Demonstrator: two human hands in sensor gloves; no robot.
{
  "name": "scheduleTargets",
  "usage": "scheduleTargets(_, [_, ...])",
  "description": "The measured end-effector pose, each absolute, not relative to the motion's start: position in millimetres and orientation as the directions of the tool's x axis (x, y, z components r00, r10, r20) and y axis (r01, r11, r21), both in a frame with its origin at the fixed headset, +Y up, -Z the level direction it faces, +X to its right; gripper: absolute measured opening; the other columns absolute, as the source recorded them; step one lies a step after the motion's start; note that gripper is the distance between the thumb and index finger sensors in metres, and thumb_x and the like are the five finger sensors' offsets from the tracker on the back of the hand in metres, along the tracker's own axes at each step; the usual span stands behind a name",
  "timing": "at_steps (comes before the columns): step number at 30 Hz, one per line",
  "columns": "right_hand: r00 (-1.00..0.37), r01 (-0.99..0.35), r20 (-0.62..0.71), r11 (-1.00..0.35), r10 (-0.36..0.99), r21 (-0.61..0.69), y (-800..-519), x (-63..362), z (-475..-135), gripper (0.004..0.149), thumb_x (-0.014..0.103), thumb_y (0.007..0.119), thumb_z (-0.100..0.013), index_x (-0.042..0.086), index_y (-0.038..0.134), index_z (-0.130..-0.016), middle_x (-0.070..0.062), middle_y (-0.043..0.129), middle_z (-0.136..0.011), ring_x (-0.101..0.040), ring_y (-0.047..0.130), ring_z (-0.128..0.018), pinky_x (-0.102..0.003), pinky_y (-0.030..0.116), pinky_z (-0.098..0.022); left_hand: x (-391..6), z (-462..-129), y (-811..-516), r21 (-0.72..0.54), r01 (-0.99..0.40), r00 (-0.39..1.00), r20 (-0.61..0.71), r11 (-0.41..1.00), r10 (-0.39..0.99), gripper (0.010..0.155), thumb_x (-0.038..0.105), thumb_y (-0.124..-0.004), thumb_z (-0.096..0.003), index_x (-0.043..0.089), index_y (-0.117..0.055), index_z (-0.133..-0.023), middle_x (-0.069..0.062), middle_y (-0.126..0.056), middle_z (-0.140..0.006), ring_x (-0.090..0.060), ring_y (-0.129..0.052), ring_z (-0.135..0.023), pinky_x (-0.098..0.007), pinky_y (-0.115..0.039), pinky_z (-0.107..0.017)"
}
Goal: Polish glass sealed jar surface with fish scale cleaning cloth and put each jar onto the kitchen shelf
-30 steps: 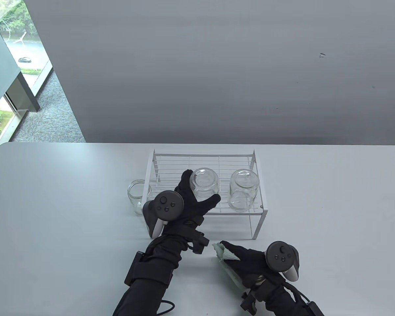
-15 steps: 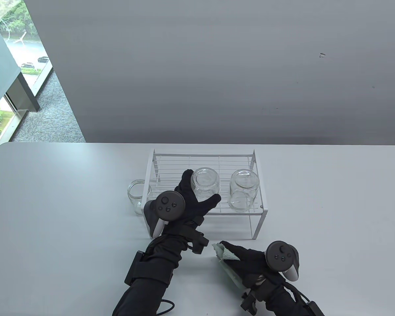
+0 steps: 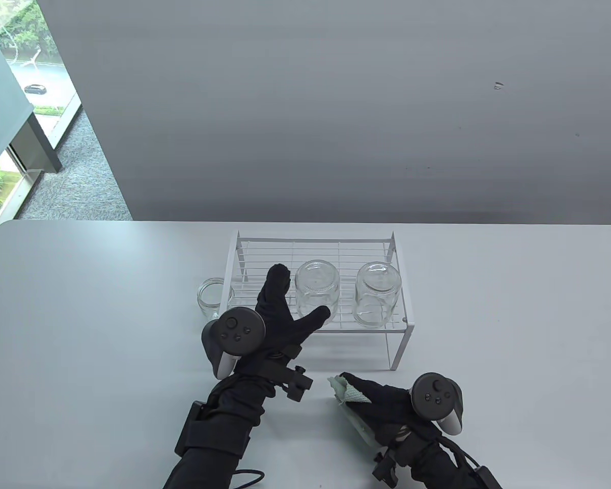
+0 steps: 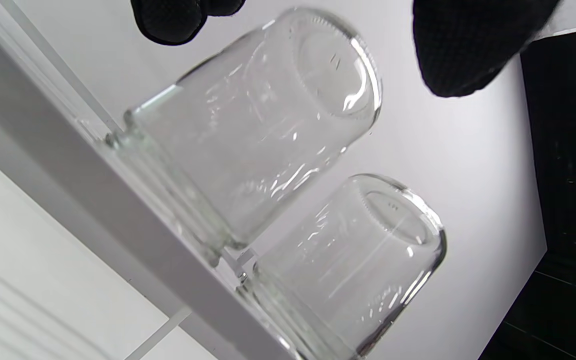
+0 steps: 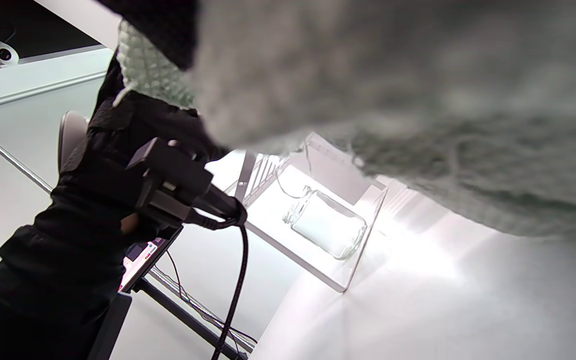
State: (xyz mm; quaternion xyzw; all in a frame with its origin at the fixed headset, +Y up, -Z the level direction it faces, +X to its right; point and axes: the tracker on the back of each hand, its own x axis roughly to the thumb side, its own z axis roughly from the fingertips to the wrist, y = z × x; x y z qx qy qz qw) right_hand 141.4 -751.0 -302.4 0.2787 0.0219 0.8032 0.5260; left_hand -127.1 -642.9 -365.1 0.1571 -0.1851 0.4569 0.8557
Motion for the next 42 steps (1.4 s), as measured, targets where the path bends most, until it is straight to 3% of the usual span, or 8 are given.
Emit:
scheduleTargets(3, [-0.290,-0.833,0.423,-0.444,0.859,0.331,-751,141,-302,0.050,0.019,0.074,-0.051,-0.008,0.073,-0.093,-0.039,0.079,-0.077,-0.054,0.091,-0.056,-0.067,0.065,-0.046,-147,-354,-630,0.149,-0.847,0.515,0.471,0.511,0.716,0.102,0.063,-0.085,-0.0442,0.003,-0.034,-0.108,-0.028,-0.051,-0.108,-0.053,-0.067,-0.096,-0.069,-0.041,-0.069])
scheduleTargets(10, [-0.298,-0.834,0.416,-0.446,0.859,0.326,-751,141,-302,0.050,0.019,0.074,-0.051,-0.008,0.073,-0.093,-0.039,0.080,-0.077,-0.054,0.091,-0.056,-0.067,0.065,-0.045,-219,-337,-610,0.374,-0.775,0.631,0.436,0.509,0.641,0.062,0.036,-0.081,-0.0510,0.012,-0.059,-0.103,-0.019,-0.070,-0.102,-0.043,-0.081,-0.090,-0.066,-0.043,-0.070])
scheduleTargets(13, [-0.300,-0.834,0.414,-0.447,0.859,0.323,-751,140,-301,0.050,0.019,0.074,-0.051,-0.008,0.073,-0.093,-0.039,0.080,-0.077,-0.054,0.091,-0.056,-0.066,0.065,-0.045,-248,-341,-616,0.446,-0.693,0.718,0.356,0.567,0.598,0.056,0.031,-0.080,-0.0511,0.013,-0.063,-0.101,-0.016,-0.075,-0.099,-0.040,-0.086,-0.086,-0.065,-0.045,-0.070])
scheduleTargets(17, [-0.317,-0.830,0.419,-0.462,0.851,0.311,-750,137,-299,0.050,0.019,0.074,-0.051,-0.008,0.073,-0.093,-0.039,0.080,-0.077,-0.054,0.091,-0.056,-0.066,0.065,-0.045,-275,-357,-639,0.448,-0.551,0.831,0.215,0.704,0.514,0.050,0.027,-0.080,-0.0499,0.014,-0.071,-0.098,-0.014,-0.083,-0.094,-0.036,-0.094,-0.081,-0.063,-0.050,-0.069])
scheduleTargets(23, [-0.358,-0.805,0.430,-0.508,0.829,0.308,-752,134,-297,0.050,0.019,0.074,-0.051,-0.008,0.073,-0.093,-0.039,0.080,-0.077,-0.054,0.091,-0.056,-0.067,0.065,-0.046,-268,-386,-668,0.257,-0.440,0.892,0.234,0.860,0.386,0.053,0.027,-0.083,-0.0488,0.017,-0.070,-0.099,-0.009,-0.083,-0.097,-0.030,-0.095,-0.086,-0.062,-0.052,-0.072])
scheduleTargets(30, [-0.385,-0.796,0.425,-0.528,0.819,0.297,-753,140,-297,0.050,0.019,0.074,-0.051,-0.008,0.073,-0.093,-0.039,0.080,-0.077,-0.054,0.091,-0.056,-0.066,0.065,-0.046,-251,-416,-682,0.160,-0.276,0.938,0.261,0.948,0.229,0.054,0.033,-0.083,-0.0493,0.020,-0.068,-0.099,0.002,-0.080,-0.101,-0.022,-0.093,-0.091,-0.061,-0.051,-0.073])
scheduleTargets(39, [-0.386,-0.797,0.416,-0.524,0.824,0.299,-752,142,-298,0.050,0.019,0.074,-0.051,-0.009,0.072,-0.093,-0.039,0.079,-0.077,-0.054,0.091,-0.056,-0.066,0.065,-0.046,-248,-431,-698,0.037,-0.189,0.945,0.279,0.981,0.171,0.073,0.036,-0.086,-0.0473,0.043,-0.042,-0.105,0.015,-0.077,-0.103,-0.016,-0.085,-0.097,-0.065,-0.042,-0.075])
scheduleTargets(42, [-0.383,-0.798,0.412,-0.521,0.827,0.303,-752,142,-298,0.051,0.019,0.074,-0.051,-0.009,0.072,-0.093,-0.039,0.079,-0.077,-0.054,0.091,-0.056,-0.066,0.065,-0.046,-245,-434,-702,0.025,-0.123,0.956,0.272,0.992,0.112,0.084,0.036,-0.086,-0.0469,0.044,-0.029,-0.107,0.018,-0.079,-0.100,-0.013,-0.080,-0.098,-0.065,-0.041,-0.075])
